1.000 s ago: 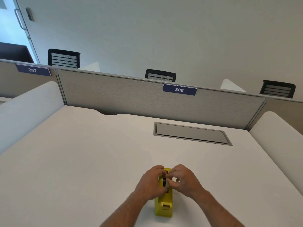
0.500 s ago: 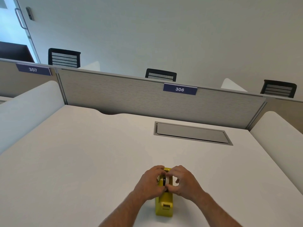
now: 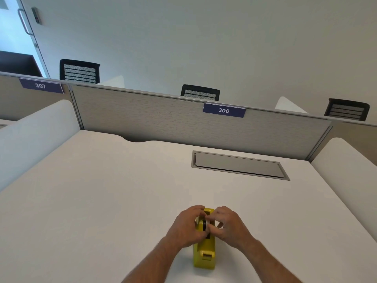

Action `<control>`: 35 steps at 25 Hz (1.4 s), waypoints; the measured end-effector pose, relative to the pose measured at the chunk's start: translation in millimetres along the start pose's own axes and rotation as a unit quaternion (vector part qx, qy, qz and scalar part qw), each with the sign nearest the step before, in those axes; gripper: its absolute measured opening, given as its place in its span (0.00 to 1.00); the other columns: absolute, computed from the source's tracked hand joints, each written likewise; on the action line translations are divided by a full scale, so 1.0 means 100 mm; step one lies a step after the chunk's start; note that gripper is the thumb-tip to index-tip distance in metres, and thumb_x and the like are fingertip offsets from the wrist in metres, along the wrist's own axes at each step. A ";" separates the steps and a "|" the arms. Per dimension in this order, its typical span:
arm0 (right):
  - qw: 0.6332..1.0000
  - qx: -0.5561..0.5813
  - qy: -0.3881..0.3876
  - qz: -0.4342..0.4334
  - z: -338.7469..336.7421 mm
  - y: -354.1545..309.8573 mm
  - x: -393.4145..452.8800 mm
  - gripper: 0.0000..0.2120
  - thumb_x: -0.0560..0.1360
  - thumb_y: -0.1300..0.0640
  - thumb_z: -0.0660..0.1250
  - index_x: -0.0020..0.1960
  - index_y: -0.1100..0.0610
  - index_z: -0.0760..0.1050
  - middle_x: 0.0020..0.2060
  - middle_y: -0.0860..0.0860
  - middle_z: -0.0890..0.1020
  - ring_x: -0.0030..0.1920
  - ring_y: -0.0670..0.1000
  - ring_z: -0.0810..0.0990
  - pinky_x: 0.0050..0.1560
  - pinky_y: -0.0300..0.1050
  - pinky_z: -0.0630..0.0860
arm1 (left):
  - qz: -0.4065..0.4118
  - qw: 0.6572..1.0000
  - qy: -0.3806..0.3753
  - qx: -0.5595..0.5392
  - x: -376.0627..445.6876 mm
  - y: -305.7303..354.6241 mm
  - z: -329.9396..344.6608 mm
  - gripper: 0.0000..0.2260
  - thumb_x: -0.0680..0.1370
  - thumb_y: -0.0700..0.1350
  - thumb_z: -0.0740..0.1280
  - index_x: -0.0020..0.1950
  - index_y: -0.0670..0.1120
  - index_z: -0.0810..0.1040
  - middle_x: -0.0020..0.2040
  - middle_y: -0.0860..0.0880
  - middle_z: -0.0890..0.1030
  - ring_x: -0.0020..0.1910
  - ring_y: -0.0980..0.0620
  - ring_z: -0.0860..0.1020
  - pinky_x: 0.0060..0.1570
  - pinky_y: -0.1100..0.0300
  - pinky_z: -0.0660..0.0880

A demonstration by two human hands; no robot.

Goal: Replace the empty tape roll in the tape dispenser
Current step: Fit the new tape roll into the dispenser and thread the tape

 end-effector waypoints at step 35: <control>1.000 -0.009 -0.013 -0.008 -0.03 -0.06 0.05 0.12 0.70 0.45 0.69 0.49 0.48 0.85 0.39 0.41 0.78 0.43 0.45 0.75 0.38 0.45 0.79 | -0.005 1.000 -0.002 -0.012 -0.01 0.01 -0.01 0.21 0.67 0.52 0.75 0.60 0.56 0.81 0.72 0.56 0.74 0.66 0.55 0.76 0.62 0.57 0.78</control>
Point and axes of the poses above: each hand's wrist, its own x-axis towards the middle knuckle, its own z-axis out of the palm, y = z × x, the point moved 7 cm from there along x, towards the middle knuckle
